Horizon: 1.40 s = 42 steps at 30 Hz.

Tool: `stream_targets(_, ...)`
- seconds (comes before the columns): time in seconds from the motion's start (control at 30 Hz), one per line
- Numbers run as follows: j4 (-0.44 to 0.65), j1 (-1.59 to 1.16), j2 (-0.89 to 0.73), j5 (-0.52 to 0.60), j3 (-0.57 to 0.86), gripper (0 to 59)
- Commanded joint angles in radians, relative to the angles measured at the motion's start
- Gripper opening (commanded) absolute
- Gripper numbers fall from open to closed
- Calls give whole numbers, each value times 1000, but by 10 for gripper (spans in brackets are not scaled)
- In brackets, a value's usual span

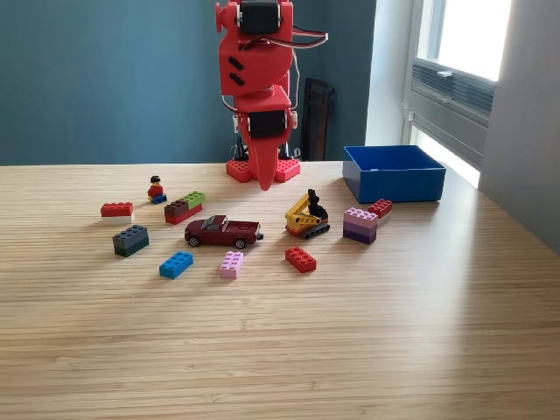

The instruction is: Grasp a lego block and put it in the bin.

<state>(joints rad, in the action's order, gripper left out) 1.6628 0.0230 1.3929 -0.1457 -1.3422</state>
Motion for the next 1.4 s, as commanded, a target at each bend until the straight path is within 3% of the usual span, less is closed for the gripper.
stream_targets(0.03,29,-18,26,-83,-41,101)
stream_targets(0.13,37,12,32,-77,-57,90)
stream_targets(0.3,54,206,32,141,60,91)
stream_targets(0.43,51,374,32,304,67,215)
stream_targets(0.57,51,497,31,390,38,425)
stream_targets(0.67,51,566,31,425,17,475)
stream_targets(0.73,51,603,31,414,8,462)
stream_targets(1.0,51,657,34,64,-110,454)
stream_targets(1.27,48,635,132,-514,-129,462)
stream_targets(1.4,48,588,235,-775,-178,433)
